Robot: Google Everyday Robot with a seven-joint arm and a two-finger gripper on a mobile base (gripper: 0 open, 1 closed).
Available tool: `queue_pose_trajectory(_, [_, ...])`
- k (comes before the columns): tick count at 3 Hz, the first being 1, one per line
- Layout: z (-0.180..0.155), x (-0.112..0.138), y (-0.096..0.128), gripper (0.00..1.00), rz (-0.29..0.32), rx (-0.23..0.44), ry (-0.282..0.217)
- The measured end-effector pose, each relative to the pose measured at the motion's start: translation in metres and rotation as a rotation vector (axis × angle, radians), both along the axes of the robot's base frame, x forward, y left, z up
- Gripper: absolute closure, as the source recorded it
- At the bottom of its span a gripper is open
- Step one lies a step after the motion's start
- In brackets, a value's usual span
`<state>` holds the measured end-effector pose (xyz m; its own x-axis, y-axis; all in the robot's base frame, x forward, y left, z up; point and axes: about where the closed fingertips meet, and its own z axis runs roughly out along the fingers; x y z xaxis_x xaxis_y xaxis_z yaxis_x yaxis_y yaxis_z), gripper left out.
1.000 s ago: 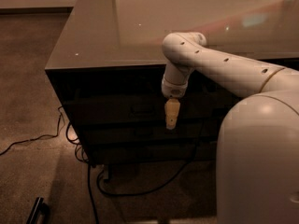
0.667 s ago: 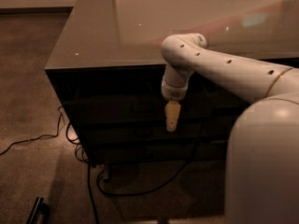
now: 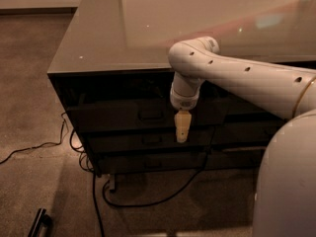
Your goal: Open top drawer
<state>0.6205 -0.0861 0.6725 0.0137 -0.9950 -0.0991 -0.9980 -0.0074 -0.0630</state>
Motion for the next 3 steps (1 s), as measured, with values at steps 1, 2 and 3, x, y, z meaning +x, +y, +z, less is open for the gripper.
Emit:
queue_pose_trajectory(1, [-0.0097, -0.006, 0.0006, 0.19, 0.011, -0.025, 0.0])
queue_pose_trajectory(2, [-0.0168, -0.0072, -0.001, 0.41, 0.001, -0.041, -0.009])
queue_pose_trajectory(3, [-0.0109, -0.0072, -0.001, 0.4, 0.001, -0.042, -0.009])
